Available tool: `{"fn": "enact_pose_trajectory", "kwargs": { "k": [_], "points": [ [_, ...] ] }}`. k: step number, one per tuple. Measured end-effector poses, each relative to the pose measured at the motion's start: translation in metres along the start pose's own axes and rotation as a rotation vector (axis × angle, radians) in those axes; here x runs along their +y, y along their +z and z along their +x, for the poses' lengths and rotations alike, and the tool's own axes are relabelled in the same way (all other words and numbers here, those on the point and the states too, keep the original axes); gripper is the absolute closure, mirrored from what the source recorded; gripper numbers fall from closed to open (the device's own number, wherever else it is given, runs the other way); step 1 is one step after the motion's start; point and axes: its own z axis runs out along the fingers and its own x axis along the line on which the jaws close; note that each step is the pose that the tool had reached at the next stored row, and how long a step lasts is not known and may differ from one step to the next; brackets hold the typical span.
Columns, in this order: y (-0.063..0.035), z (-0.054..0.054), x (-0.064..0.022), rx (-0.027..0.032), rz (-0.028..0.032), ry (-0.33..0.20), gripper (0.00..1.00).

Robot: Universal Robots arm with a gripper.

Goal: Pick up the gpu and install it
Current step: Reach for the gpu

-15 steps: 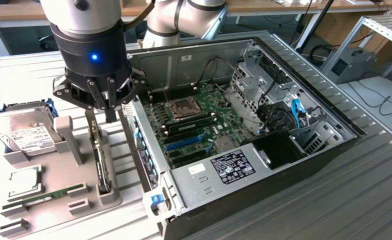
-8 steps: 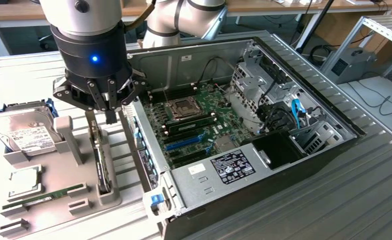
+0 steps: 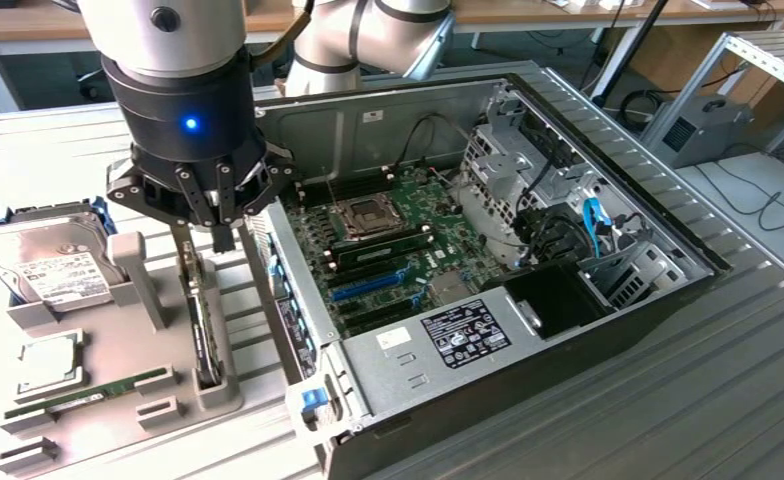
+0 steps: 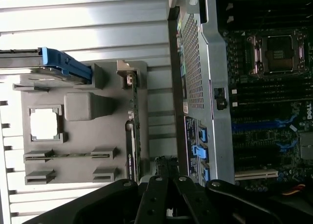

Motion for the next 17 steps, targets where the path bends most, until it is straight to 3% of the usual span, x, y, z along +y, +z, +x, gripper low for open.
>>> {"fn": "enact_pose_trajectory", "kwargs": {
  "k": [17],
  "points": [
    [0.0011, 0.000, -0.0124, 0.0000, 0.0002, 0.000, 0.89]
  ]
}}
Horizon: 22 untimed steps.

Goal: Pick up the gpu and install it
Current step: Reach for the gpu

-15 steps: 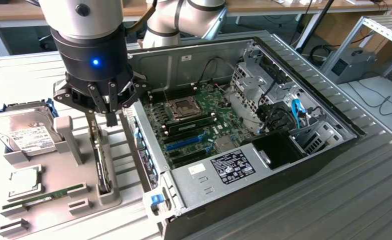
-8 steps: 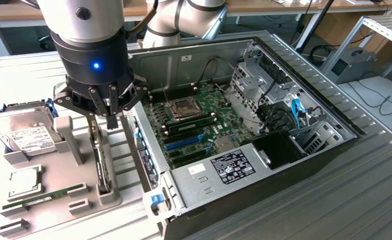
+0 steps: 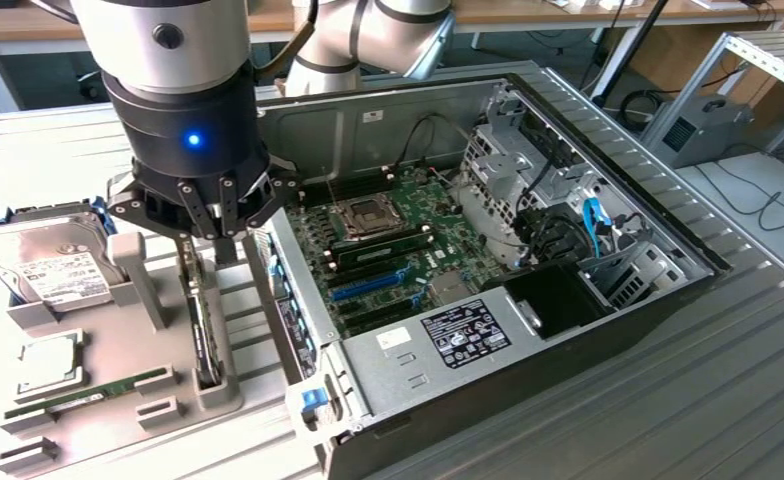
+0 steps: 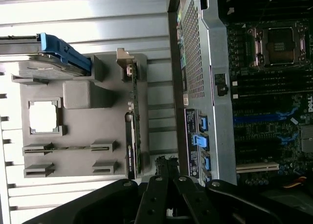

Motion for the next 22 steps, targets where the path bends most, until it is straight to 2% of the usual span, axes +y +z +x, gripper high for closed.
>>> {"fn": "enact_pose_trajectory", "kwargs": {
  "k": [14, 22],
  "points": [
    [0.0011, 0.000, -0.0126, -0.0001, 0.0011, 0.000, 0.89],
    [0.0019, 0.003, -0.0161, -0.0002, 0.0025, 0.000, 0.89]
  ]
}}
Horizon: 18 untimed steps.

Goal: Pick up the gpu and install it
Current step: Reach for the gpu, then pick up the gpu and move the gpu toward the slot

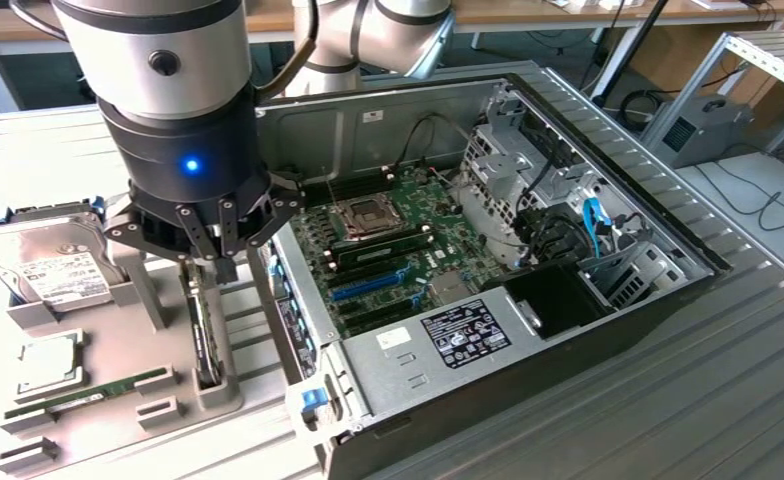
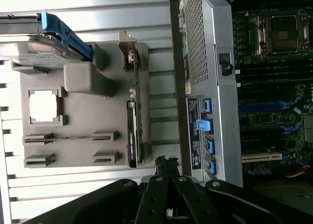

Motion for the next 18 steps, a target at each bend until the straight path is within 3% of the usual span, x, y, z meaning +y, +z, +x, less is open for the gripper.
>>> {"fn": "enact_pose_trajectory", "kwargs": {
  "k": [13, 17, 18],
  "points": [
    [0.0000, 0.0002, 0.0000, 0.0000, 0.0001, 0.000, 0.89],
    [0.0000, 0.0002, 0.0000, 0.0000, 0.0001, 0.000, 0.84],
    [0.0000, 0.0002, 0.0000, 0.0001, 0.0001, 0.000, 0.77]
  ]
}}
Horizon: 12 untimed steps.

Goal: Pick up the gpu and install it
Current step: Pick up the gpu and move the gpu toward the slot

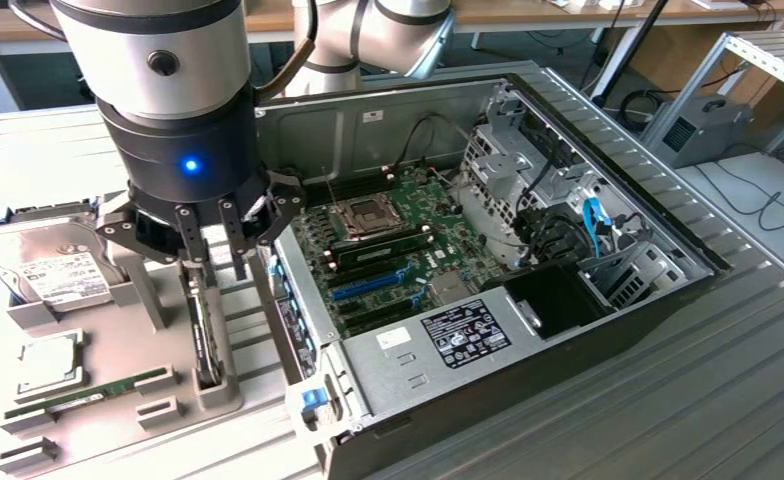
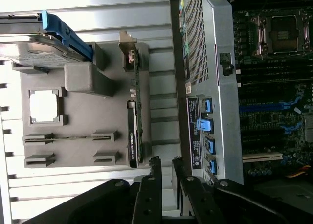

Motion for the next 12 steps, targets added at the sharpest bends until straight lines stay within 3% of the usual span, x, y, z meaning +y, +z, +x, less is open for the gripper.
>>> {"fn": "enact_pose_trajectory", "kwargs": {
  "k": [1, 2, 4, 12],
  "points": [
    [0.0000, 0.0000, 0.0000, 0.0000, -0.0001, 0.000, 0.71],
    [0.0000, 0.0000, 0.0000, -0.0001, 0.0000, 0.000, 0.71],
    [0.0000, 0.0000, 0.0000, -0.0001, -0.0001, 0.000, 0.58],
    [0.0001, 0.0002, 0.0000, -0.0001, 0.0000, 0.000, 0.58]
  ]
}}
